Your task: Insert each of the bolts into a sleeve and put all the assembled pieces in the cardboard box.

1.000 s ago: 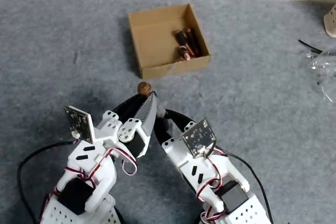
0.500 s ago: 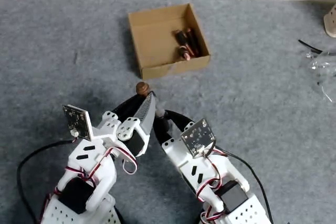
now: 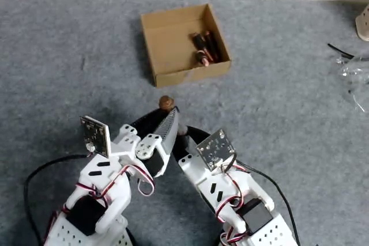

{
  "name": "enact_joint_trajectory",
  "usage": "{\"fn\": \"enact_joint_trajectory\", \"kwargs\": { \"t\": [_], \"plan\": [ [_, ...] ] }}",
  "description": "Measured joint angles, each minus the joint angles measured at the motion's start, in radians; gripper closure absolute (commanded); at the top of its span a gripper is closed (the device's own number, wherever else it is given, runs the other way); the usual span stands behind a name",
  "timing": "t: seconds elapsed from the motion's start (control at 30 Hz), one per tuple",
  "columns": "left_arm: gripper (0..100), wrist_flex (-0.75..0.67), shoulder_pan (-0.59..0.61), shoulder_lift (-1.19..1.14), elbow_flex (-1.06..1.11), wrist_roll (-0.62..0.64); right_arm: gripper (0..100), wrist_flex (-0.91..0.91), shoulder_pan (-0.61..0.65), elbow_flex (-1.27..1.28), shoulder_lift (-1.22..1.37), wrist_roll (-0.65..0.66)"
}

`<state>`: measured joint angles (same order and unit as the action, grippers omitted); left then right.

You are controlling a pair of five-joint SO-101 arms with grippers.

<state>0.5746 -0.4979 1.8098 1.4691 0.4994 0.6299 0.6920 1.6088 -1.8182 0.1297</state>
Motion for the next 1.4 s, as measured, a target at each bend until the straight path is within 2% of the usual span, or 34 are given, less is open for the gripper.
{"fn": "enact_joint_trajectory", "kwargs": {
  "t": [0.33,0.8,1.0,1.4],
  "plan": [
    [99,0.026,0.005,0.000,0.000,0.052,99.4,0.000,0.000,-0.002,0.000,0.000],
    [99,0.035,0.005,0.000,0.000,0.064,99.4,0.002,0.000,-0.002,0.000,0.000],
    [99,0.035,0.002,0.000,0.000,0.129,99.4,0.000,-0.002,-0.002,0.000,0.000],
    [99,0.074,-0.002,0.003,0.025,0.132,99.4,0.000,-0.023,-0.002,0.000,0.000]
  ]
}}
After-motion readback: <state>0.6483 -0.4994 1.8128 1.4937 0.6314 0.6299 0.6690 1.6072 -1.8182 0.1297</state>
